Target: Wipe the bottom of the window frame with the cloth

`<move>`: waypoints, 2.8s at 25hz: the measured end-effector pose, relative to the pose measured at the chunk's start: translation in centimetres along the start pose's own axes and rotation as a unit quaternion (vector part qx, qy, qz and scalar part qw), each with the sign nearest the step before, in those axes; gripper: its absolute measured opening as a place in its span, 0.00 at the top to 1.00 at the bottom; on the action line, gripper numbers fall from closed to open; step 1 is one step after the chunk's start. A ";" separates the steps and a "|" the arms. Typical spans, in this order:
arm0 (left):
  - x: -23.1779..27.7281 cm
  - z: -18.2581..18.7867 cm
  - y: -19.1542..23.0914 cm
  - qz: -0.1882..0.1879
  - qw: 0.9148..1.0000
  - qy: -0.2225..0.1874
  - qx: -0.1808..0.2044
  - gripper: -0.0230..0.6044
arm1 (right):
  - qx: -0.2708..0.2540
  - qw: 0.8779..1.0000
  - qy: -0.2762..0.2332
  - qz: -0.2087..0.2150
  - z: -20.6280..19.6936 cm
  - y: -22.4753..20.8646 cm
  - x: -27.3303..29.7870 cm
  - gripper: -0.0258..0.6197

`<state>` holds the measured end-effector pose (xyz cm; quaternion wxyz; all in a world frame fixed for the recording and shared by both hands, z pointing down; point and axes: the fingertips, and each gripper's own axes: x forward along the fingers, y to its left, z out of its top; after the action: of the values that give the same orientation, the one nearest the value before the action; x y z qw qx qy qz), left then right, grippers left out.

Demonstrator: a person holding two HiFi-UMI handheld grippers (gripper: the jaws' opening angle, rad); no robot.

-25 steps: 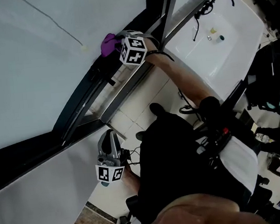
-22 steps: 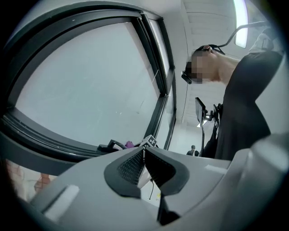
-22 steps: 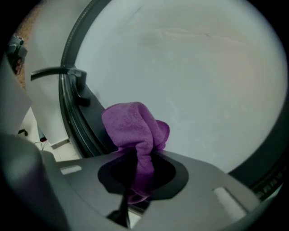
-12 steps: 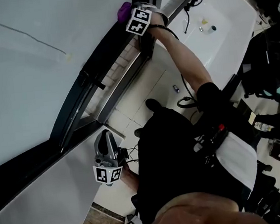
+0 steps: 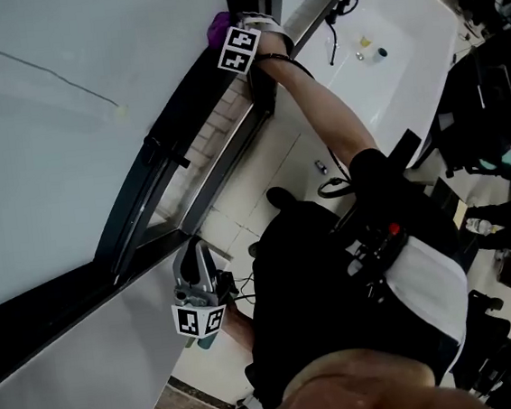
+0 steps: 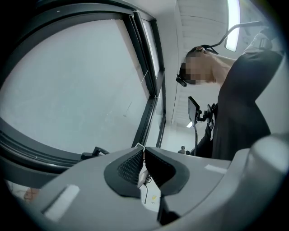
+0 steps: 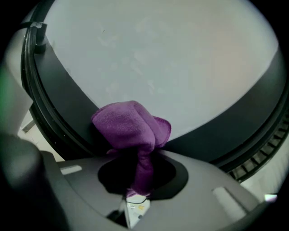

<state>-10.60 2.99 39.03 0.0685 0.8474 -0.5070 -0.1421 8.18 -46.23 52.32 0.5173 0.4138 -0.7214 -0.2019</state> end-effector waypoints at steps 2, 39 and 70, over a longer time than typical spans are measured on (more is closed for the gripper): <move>-0.7 0.1 0.2 0.005 1.000 -0.007 0.000 0.96 | -0.002 1.000 0.005 0.007 -0.4 0.1 -0.2 0.87; -1.1 -0.3 0.6 0.001 1.000 -0.004 -0.019 0.96 | 0.446 0.515 -0.443 0.583 10.3 22.5 -34.7 0.86; 5.4 -1.8 -3.3 0.050 0.998 -0.001 -0.031 0.96 | 0.363 0.465 -0.519 0.619 6.4 17.1 -35.3 0.86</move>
<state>-4.91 -0.21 39.02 0.1011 0.8182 -0.5442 -0.1555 0.00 -8.78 41.73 -0.1591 -0.1707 -0.9330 0.2738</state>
